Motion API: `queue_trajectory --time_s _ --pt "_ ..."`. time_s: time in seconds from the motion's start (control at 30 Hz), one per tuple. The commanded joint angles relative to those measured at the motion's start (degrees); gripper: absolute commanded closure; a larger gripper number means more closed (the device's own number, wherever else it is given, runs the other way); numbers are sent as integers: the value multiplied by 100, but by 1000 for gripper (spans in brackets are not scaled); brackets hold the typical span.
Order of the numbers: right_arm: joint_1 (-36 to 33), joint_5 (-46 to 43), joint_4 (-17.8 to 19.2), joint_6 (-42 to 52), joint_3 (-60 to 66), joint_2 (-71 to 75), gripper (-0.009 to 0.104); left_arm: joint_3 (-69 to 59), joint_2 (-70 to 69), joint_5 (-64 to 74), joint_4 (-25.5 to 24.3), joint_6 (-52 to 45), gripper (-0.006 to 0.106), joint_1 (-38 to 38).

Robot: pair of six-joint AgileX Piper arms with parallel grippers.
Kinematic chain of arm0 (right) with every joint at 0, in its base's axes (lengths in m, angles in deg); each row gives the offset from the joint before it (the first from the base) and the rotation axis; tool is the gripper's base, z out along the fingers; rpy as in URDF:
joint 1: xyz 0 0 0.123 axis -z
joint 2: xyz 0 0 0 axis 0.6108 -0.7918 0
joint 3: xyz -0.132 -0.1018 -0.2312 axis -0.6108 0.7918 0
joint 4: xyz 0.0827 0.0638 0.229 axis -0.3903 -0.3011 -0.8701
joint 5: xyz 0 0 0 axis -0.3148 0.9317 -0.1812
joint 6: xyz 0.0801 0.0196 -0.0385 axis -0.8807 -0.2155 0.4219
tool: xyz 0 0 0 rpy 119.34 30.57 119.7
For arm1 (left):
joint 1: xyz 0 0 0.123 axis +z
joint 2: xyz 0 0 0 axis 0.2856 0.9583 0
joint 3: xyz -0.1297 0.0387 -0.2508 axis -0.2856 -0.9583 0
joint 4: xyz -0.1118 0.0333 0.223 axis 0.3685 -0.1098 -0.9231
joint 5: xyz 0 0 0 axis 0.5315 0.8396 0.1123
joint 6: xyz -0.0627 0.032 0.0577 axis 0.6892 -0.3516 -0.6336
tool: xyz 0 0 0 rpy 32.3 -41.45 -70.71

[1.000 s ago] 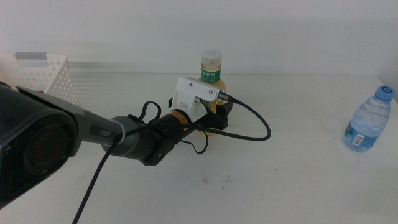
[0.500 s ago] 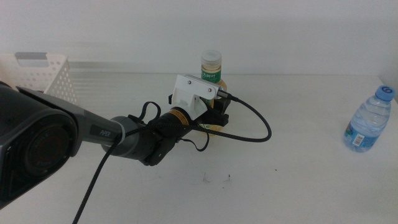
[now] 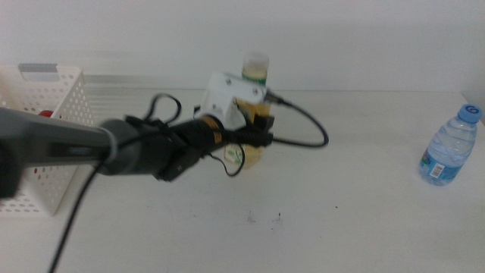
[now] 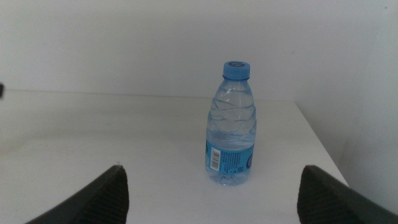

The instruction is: Use arms to grab the bottles and put them into the dustbin to the left of the table.

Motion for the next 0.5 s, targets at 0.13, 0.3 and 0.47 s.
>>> queue_trajectory --time_s 0.13,0.3,0.47 --pt "33 -66 48 9 20 21 16 48 -1175 202 -680 875 89 1" --pt "33 -66 48 9 20 21 16 48 -1828 1089 -634 875 89 1" --pt "33 -66 48 9 20 21 16 48 -2455 1751 -576 851 89 99"
